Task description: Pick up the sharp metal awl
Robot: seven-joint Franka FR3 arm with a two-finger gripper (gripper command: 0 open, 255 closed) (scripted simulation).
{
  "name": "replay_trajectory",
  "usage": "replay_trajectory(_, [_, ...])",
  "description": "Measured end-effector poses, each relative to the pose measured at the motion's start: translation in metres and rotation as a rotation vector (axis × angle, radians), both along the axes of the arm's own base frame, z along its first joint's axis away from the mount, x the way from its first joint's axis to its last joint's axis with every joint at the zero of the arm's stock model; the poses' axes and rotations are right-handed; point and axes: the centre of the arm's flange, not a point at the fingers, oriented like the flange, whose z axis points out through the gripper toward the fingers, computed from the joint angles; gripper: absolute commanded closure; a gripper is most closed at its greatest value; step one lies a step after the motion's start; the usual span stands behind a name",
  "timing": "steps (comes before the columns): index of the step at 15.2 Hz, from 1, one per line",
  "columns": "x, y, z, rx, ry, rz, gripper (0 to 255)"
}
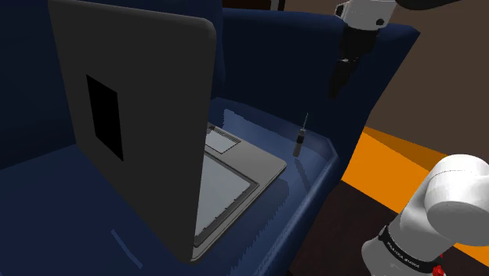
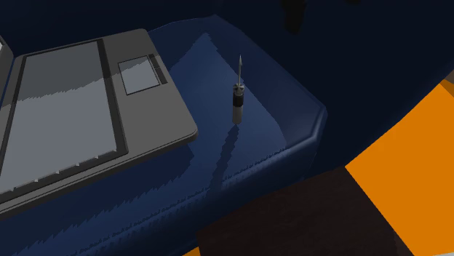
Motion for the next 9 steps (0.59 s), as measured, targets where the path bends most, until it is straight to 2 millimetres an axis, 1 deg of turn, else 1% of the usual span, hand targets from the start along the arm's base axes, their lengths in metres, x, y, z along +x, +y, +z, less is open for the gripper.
replay_trajectory(1, [0.000, 0.000, 0.000, 0.000, 0.000, 0.000, 0])
replay_trajectory(2, [0.004, 0.004, -0.003, 0.004, 0.015, 0.012, 0])
replay_trajectory(4, [0.018, 0.017, -0.017, 0.016, 0.067, 0.050, 0])
replay_trajectory(7, [0.041, 0.040, -0.041, 0.038, 0.161, 0.119, 0])
replay_trajectory(9, [0.054, 0.061, -0.055, 0.053, 0.225, 0.167, 0])
